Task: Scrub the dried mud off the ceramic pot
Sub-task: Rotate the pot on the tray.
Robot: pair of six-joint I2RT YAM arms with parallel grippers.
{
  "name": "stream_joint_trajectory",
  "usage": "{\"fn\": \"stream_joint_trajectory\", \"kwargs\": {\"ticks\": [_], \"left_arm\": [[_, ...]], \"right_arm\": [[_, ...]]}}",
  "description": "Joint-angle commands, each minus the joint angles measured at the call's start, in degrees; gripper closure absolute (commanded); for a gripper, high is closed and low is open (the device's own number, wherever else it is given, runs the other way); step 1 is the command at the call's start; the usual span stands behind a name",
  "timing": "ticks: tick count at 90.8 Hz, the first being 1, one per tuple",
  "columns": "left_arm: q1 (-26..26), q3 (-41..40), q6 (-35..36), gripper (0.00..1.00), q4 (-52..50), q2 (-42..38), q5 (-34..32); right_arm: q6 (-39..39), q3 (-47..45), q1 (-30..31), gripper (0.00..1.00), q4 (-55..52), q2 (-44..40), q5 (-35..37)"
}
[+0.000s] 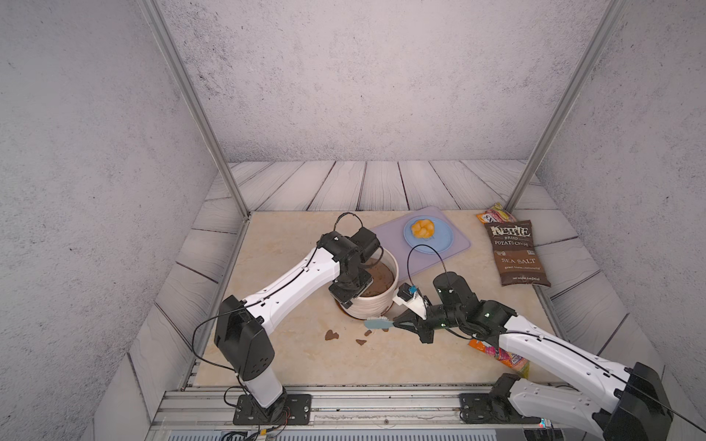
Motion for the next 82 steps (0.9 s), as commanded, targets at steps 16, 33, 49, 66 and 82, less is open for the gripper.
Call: {"fn": "stream_joint_trajectory", "kwargs": {"ticks": [16,33,49,66,82], "left_arm": [[-1.8,1.2,-7.8,0.63,-1.2,3.4,0.7],[-1.6,2.8,-7.7,0.75,-2.6,4.0,-1.0],[-1.1,3.1,-7.4,0.82,-3.7,4.5,-1.1],[0.3,3.3,-5.8,0.88,-4.5,4.4,-2.0],[2.4,4.4,-2.5,0.89,-6.3,4.8,-3.3]], "right_arm": [[1.3,-1.6,-0.2,1.00,1.9,-2.5,-0.2],[1.6,-1.8,-0.1,1.00,2.3,-2.6,-0.8],[2.4,-2.4,-0.1,1.00,4.3,-2.1,-1.0],[2.6,-2.3,-0.1,1.00,5.9,-1.1,-0.6],[2.1,-1.7,-0.1,1.00,6.8,0.8,-0.3]]}}
